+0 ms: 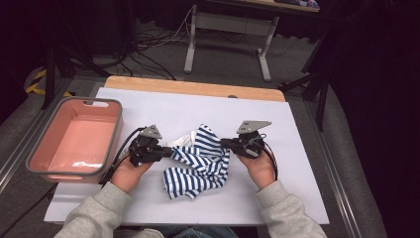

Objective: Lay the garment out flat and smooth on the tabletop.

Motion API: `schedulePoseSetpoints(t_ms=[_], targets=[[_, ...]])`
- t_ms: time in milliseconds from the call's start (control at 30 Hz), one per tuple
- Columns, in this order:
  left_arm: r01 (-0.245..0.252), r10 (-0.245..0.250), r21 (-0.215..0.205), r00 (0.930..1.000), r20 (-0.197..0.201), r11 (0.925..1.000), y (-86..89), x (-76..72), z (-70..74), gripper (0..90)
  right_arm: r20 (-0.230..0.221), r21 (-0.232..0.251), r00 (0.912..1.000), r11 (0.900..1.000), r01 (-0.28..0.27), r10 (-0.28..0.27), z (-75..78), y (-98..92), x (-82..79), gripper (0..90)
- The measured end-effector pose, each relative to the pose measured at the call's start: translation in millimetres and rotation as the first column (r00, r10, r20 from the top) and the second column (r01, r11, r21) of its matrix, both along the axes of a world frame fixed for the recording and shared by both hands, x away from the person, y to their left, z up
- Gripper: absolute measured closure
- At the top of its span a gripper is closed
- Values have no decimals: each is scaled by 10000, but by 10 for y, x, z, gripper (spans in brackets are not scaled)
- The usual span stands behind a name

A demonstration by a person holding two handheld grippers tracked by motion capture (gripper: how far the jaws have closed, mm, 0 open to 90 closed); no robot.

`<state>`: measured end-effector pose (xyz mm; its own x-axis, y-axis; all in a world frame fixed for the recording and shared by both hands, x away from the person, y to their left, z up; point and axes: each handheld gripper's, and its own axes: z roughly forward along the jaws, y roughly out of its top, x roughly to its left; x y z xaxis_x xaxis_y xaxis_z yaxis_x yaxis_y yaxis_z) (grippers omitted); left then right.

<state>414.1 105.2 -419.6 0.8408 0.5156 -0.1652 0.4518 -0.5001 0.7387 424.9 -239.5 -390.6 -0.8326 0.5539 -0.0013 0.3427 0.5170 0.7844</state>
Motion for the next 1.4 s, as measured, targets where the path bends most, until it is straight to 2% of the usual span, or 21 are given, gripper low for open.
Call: schedulePoseSetpoints(t_ms=[167, 233, 433, 500, 600, 733, 800, 900, 1033, 1100, 1167, 1267, 1400], targets=[[-227, 227, -2, 9994, 279, 9997, 35, 37, 76, 837, 210, 150, 9993, 9994, 315, -318, 74, -168, -47, 871], [-314, 316, -68, 9984, 470, 9995, 55, 61, 119, 837, 180, 356, 9978, 9974, 634, -640, 77, -321, -62, 872], [-331, 345, -219, 9972, 657, 9992, 52, 116, 136, 839, -35, 682, 9955, 9932, 944, -944, 28, -512, -118, 875], [-370, 391, -427, 9980, 504, 9984, 48, 143, 116, 838, -93, 823, 9944, 9910, 1052, -1048, 15, -566, -150, 876], [-326, 345, -467, 9986, 404, 9984, -6, 189, 52, 834, -220, 930, 9926, 9883, 1213, -1197, -32, -626, -190, 876], [-485, 494, -217, 9977, 458, 9986, -85, 226, -19, 812, -371, 790, 9871, 9842, 1582, -1557, -124, -695, -235, 876], [-548, 559, -295, 9977, 380, 9981, -81, 231, -26, 791, -429, 728, 9844, 9821, 1736, -1708, -146, -719, -247, 875], [-602, 615, -618, 9979, 201, 9963, -23, 241, -8, 751, -873, 593, 9759, 9769, 2053, -1998, -237, -818, -299, 873], [-494, 500, -569, 9987, 94, 9972, -49, 219, -9, 718, -1013, 241, 9701, 9743, 2241, -2206, -299, -864, -341, 860], [-345, 349, -493, 9994, 73, 9982, -78, 202, -11, 692, -973, 251, 9695, 9733, 2282, -2248, -295, -876, -350, 795], [-214, 218, -489, 9997, 80, 9986, -100, 189, -12, 671, -584, 217, 9670, 9681, 2494, -2478, -259, -879, -368, 679], [-211, 215, -557, 9997, 67, 9982, -100, 177, -5, 652, -164, 578, 9720, 9703, 2349, -2344, -162, -878, -409, 630], [-170, 176, -792, 9998, 69, 9967, -73, 165, 17, 574, -19, 950, 9867, 9822, 1621, -1626, -46, -783, -473, 595]])
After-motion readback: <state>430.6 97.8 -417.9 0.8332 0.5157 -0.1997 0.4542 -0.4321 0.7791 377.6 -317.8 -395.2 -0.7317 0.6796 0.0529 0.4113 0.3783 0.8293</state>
